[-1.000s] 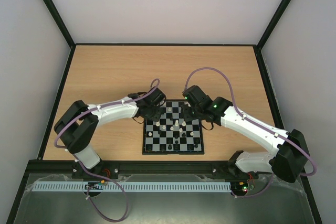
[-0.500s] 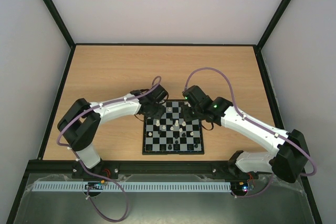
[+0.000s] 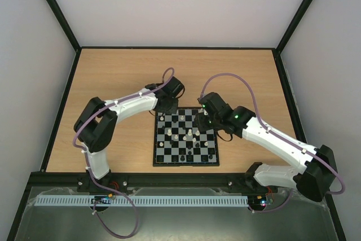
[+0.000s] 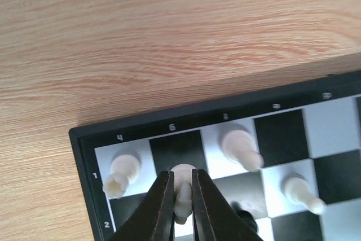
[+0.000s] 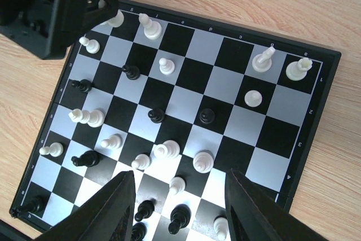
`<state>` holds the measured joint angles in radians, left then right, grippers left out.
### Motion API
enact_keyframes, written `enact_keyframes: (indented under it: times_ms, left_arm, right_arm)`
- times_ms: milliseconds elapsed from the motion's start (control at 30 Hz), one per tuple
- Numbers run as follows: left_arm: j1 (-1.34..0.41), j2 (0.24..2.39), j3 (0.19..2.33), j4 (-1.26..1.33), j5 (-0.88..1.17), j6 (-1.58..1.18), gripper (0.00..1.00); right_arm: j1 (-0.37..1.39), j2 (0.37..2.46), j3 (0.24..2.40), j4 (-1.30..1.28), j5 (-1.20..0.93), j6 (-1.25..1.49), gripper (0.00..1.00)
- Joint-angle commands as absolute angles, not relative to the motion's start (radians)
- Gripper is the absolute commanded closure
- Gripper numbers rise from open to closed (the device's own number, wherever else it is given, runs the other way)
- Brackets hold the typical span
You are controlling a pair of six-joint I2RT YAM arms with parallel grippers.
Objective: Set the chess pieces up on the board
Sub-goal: Place the chess piece on the chessboard.
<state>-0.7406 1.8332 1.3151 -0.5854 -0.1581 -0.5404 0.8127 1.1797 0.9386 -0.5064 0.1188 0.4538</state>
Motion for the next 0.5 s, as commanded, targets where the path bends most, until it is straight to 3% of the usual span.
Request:
enact_keyframes:
  times_ms: [0, 467]
  left_arm:
    - [-0.729, 1.875, 1.346, -0.638, -0.191, -0.567, 0.91]
    - [-0.729, 1.916, 1.347, -0.612, -0.169, -0.554, 0.91]
  right_arm:
    - [0.81, 1.159, 0.929, -0.541, 0.109, 0.439, 0.56]
    - [0.811, 1.16, 0.921, -0.537, 0.099, 0.439, 0.56]
